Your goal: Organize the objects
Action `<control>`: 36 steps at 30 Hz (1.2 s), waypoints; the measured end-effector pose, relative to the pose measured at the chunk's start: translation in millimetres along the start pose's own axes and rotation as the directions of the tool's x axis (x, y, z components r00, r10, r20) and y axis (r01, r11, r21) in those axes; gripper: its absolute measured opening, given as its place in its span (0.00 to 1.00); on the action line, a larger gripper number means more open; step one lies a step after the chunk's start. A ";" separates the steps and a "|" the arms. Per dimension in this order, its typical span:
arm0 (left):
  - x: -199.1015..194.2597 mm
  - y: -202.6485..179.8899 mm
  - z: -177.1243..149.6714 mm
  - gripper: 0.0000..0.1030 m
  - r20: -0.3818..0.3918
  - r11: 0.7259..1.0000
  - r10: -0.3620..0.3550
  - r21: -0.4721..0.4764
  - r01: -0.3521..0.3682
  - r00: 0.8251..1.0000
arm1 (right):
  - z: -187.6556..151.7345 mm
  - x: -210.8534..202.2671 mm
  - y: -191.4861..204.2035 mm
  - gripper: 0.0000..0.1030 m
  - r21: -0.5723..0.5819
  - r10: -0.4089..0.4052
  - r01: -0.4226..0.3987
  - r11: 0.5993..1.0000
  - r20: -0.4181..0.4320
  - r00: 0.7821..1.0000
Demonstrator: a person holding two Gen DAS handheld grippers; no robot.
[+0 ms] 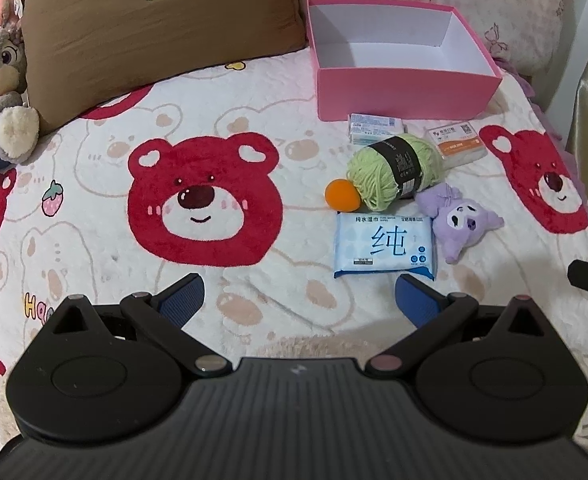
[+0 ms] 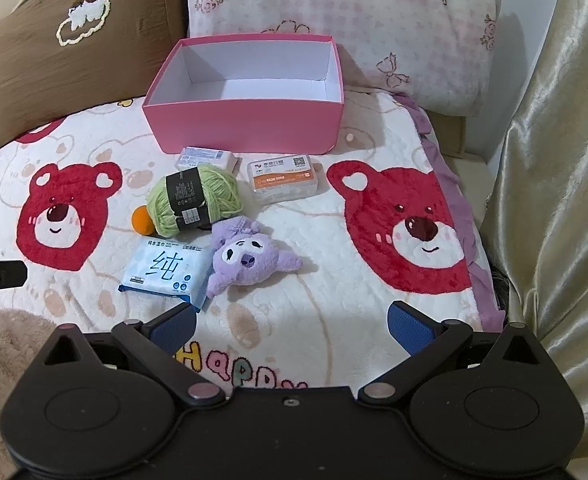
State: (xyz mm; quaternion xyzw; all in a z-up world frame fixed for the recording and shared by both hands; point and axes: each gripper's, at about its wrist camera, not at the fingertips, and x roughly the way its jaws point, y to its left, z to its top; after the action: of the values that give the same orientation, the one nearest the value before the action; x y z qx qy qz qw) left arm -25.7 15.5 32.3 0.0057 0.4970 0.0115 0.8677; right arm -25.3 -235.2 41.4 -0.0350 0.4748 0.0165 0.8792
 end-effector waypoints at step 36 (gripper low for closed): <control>0.3 -2.7 -2.8 1.00 -0.041 1.000 -0.006 0.020 0.006 0.999 | -1.8 4.2 3.1 1.00 0.010 0.011 -0.011 1.000 -0.021 1.000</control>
State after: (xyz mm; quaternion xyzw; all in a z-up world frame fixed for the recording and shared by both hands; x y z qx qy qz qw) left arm -27.9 12.8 30.5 0.0128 0.5146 0.0039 0.8574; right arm -24.7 -232.3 36.7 -0.0283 0.4844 0.0189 0.8742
